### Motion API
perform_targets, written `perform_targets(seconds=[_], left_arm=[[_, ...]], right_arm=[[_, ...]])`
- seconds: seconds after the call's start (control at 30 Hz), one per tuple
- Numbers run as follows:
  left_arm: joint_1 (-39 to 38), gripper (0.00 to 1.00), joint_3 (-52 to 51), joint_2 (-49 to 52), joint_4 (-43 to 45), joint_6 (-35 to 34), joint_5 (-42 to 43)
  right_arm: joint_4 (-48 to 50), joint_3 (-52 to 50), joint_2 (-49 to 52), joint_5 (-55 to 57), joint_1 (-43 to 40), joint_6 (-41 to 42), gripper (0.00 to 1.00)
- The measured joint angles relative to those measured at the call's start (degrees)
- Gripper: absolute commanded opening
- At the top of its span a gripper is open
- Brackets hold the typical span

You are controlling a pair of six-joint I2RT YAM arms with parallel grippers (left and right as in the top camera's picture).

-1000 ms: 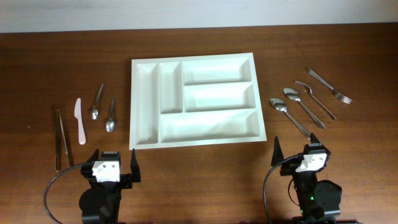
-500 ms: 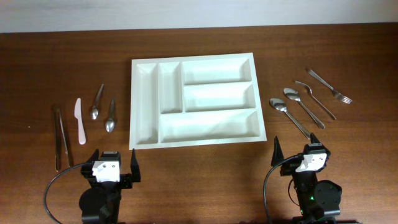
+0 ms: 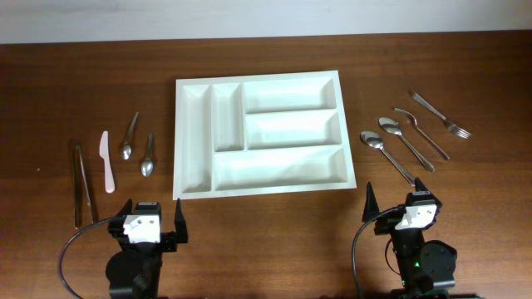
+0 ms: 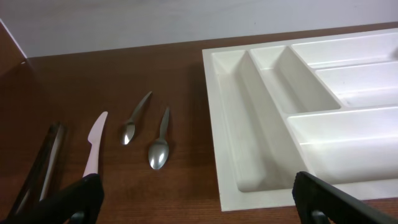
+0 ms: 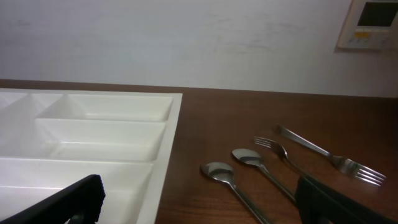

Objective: Pack container

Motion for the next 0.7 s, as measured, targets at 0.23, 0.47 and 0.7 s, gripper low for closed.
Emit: perform_targets(seconds=[0.23,0.47,0.7], left_arm=[[0.00,0.99,0.00,0.00,0.00,0.00,-0.02],[0.00,0.99,0.00,0.00,0.00,0.00,0.00],[0.00,0.99,-0.04,0.00,0.00,0.00,-0.02]], right_arm=[[0.79,-0.02,0.00,-0.92,0.00,0.02,0.99],[0.52,5.99,0.11,-2.89,0.00,-0.81,0.99],[-22.73,29.66,9.42,-0.57,0.00,-4.57,0.99]])
